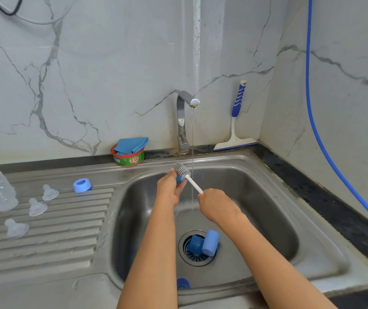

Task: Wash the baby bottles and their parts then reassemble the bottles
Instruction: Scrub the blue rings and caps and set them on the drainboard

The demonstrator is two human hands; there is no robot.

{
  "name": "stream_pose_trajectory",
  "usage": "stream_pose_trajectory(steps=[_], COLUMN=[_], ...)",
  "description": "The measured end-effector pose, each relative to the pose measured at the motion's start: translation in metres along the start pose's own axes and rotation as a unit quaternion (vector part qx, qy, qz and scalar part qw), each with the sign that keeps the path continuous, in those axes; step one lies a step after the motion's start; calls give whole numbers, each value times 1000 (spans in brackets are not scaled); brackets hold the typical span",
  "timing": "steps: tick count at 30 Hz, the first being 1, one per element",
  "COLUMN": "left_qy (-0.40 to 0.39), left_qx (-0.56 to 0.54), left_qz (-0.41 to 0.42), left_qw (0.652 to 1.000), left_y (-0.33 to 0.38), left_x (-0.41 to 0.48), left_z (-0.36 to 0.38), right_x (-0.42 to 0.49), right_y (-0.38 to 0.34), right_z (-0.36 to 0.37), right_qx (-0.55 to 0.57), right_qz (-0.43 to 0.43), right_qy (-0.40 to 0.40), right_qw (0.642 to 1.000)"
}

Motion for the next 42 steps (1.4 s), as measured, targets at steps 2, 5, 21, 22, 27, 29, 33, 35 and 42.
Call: stream_pose_trajectory(steps=[2,5,21,22,27,29,33,35,42], left_qy=[-5,-3,-75,-81,-111,-138,-130,-92,-129], left_qx=[-51,-91,-113,-97,-43,-13,16,19,126], left_qz=[-35,-58,-69,-58,-19,-30,-24,5,37], left_qw=[998,994,988,990,993,990,991,996,983], left_y=[0,1,9,9,9,9,9,12,10], left_x=[1,0,-21,-21,-22,-27,-28,-21,-21], left_z=[-1,-3,10,11,13,12,9,6,8], right_x=[-1,-3,-4,-4,-4,-2,5,4,1], right_y=[-4,-8,1,0,1,9,19,15,21], right_z=[1,2,-5,-4,-8,-8,-2,2,-8], right_qx=[-9,-46,80,82,52,39,85,84,27], right_qz=[-24,-51,68,70,67,73,96,102,78], right_qy=[2,-2,-10,-11,14,16,8,-15,32], right_qw=[1000,998,994,994,996,996,992,991,996])
Point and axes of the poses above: each hand's wrist, its own x-axis towards the middle knuckle, its own z-axis out of the palm, y = z × x, the point moved 5 cm from there along x, towards the middle knuckle, and after that the axes turned 12 degrees about y, right-handed, at the moved point
